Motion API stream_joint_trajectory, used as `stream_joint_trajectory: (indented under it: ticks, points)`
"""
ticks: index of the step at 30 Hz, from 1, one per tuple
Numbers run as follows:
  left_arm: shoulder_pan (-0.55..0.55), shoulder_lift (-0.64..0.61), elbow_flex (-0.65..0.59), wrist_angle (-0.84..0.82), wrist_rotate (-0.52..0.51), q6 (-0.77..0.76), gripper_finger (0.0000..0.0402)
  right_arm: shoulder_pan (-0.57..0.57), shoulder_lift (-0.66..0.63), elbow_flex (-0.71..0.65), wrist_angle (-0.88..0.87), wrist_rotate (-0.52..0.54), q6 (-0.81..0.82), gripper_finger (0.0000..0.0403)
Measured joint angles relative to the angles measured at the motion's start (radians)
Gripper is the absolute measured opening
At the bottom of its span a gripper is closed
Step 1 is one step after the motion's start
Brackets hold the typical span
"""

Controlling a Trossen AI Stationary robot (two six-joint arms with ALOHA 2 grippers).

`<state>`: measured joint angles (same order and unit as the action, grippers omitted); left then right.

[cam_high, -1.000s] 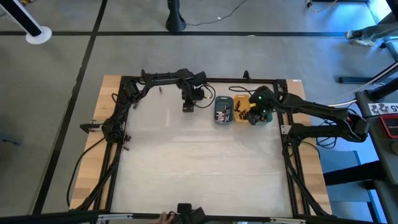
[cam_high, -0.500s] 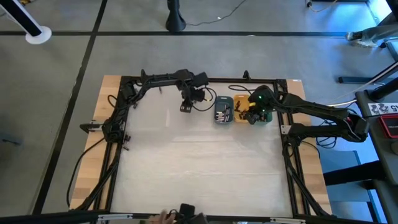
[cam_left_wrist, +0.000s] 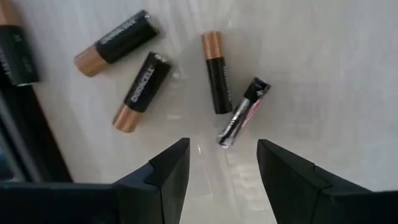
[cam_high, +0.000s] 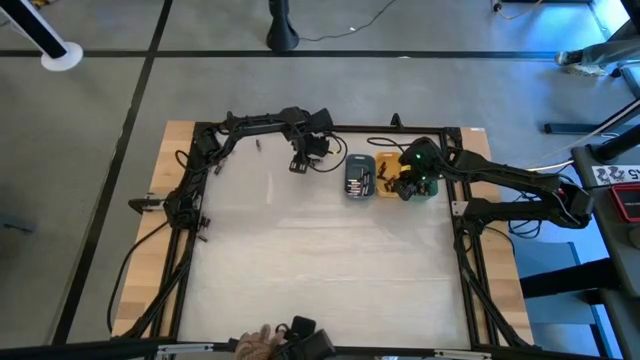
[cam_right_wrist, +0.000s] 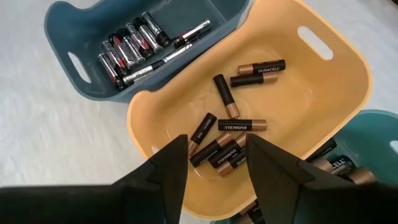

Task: Sort batteries
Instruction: Put the silver battery into the blue bin

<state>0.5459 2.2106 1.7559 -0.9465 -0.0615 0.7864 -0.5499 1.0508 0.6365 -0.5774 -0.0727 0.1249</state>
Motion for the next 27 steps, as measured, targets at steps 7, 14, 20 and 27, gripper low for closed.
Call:
stream_joint_trajectory:
  ticks: [7,14,20,27]
  points:
    - [-0.001,0.010,-0.015,0.059,0.018,0.012,0.0177,0.000,0.000,0.000,0.000,0.000,-0.001,0.0162]
    - [-0.002,0.060,-0.009,0.000,0.029,0.030,0.0175,0.000,0.000,0.000,0.000,0.000,-0.001,0.0162]
    - [-0.009,0.073,-0.012,0.014,0.010,0.015,0.0110,0.000,-0.001,0.000,0.000,0.000,-0.001,0.0162]
    - [-0.011,0.073,-0.014,0.018,-0.028,-0.088,0.0016,0.000,-0.001,0.000,0.000,0.000,0.000,0.0163]
